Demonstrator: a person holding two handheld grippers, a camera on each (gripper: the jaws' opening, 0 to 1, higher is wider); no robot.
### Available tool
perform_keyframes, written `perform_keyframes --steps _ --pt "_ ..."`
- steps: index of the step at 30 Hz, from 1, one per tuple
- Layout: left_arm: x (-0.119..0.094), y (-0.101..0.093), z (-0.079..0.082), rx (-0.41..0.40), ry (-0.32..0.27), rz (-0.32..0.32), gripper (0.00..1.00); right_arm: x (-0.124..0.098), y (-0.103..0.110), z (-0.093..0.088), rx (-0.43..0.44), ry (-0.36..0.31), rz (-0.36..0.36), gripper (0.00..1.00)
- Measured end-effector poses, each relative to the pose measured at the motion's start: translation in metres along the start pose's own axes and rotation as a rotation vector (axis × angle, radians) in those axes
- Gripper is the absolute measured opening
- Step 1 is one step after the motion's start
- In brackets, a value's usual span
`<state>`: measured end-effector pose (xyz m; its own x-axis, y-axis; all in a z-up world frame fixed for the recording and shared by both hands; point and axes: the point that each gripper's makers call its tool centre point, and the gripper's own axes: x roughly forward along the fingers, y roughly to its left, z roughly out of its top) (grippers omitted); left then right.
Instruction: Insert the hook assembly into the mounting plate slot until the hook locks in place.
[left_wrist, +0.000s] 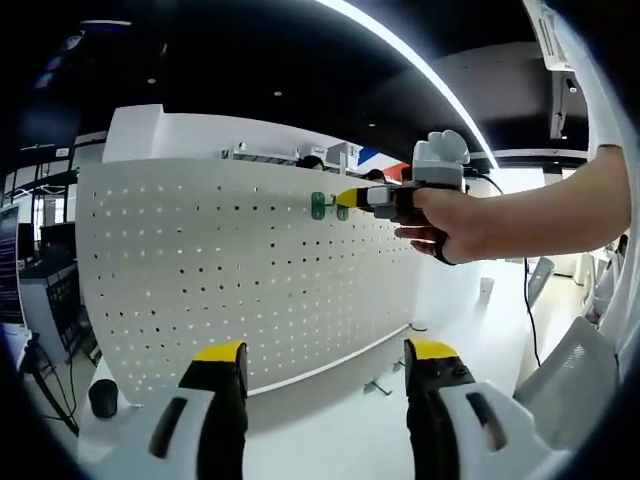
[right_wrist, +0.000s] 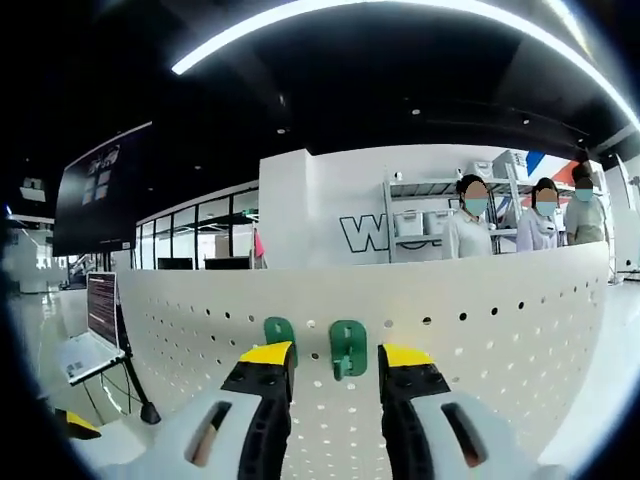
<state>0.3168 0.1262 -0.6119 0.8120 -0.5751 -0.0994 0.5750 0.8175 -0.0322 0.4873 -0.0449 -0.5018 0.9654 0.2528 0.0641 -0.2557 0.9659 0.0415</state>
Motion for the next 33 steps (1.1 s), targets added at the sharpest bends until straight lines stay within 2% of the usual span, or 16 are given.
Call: perform_keyframes --steps 3,9,12,13,25,33 --pt "0.0 0.0 0.0 0.001 0.0 0.001 0.66 -0.003 0.007 -0.002 -0.023 -0.005 0.056 0.33" --pt "0.001 -0.002 -0.003 -0.003 0.009 -0.003 0.66 -0.011 0.008 -0.009 -0.034 -0.004 0.106 0.34" --pt "0.002 -0.002 -0.003 -0.003 0.008 -0.006 0.66 -0.014 0.009 -0.014 -0.024 0.013 0.139 0.34" --pt "0.002 -0.002 -0.004 -0.003 0.01 -0.006 0.66 -0.015 0.015 -0.014 0.011 0.01 0.177 0.34" --pt "0.002 0.0 -0.003 -0.001 0.011 -0.005 0.66 -0.017 0.018 -0.014 -0.012 0.017 0.212 0.33" --pt "0.003 -0.004 -0.003 -0.003 0.01 -0.012 0.66 -0.032 0.016 -0.026 -0.039 0.04 0.256 0.35"
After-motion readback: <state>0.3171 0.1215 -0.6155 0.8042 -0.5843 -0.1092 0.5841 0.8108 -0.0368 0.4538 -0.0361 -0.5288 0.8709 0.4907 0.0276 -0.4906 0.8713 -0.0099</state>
